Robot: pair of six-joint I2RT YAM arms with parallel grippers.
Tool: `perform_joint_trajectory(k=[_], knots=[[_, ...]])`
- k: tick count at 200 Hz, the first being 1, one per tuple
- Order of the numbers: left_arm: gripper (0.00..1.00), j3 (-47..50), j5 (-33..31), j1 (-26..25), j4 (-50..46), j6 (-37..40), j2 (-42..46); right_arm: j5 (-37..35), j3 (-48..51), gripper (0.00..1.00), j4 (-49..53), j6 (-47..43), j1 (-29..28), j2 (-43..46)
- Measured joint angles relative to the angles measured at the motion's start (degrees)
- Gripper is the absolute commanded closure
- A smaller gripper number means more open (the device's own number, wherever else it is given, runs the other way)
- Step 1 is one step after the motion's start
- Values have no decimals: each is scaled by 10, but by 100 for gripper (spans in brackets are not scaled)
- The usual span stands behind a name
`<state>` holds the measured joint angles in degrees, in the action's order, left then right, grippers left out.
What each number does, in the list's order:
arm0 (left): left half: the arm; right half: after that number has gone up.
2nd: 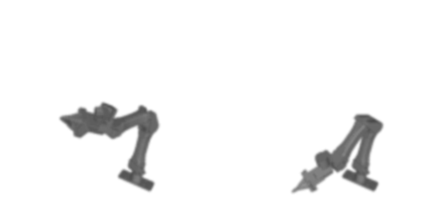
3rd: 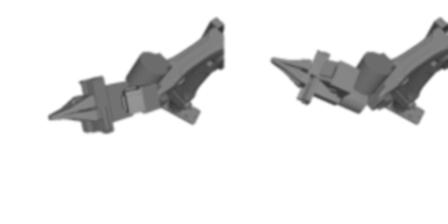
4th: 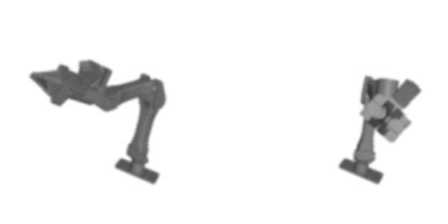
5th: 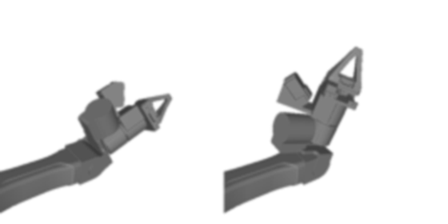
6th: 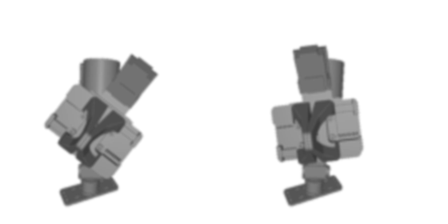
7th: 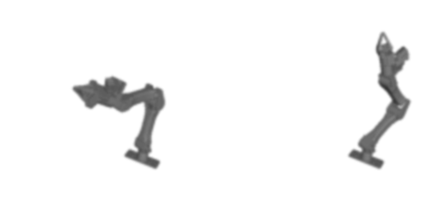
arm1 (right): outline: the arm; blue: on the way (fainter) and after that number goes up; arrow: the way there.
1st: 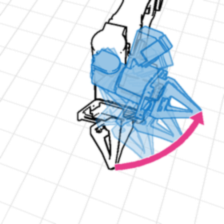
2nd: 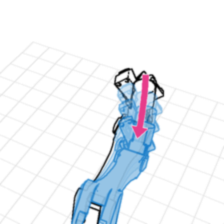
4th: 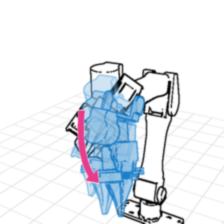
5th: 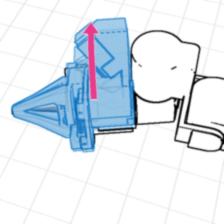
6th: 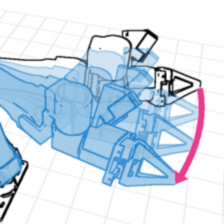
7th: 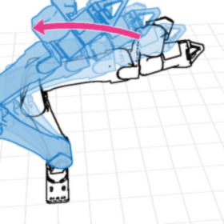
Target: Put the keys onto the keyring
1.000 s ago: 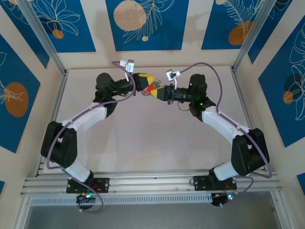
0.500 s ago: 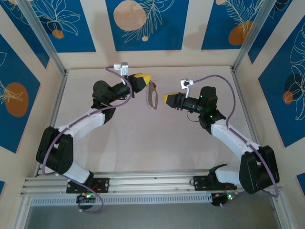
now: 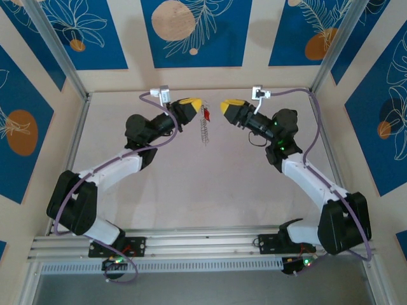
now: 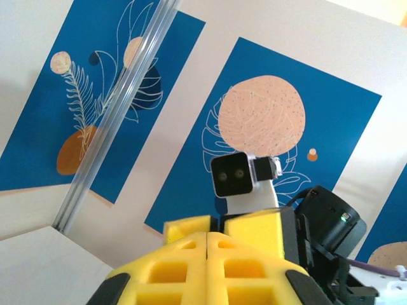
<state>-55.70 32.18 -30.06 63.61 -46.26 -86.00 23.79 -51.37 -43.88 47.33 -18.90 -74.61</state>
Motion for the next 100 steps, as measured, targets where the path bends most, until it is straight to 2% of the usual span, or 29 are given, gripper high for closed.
perform_joint_trajectory(k=[44, 100], knots=[[100, 0, -12, -2, 6, -2, -1, 25, -12, 48, -88, 48, -11, -63], [100, 1, -14, -3, 10, -4, -6, 40, -20, 48, -136, 65, -38, -78]])
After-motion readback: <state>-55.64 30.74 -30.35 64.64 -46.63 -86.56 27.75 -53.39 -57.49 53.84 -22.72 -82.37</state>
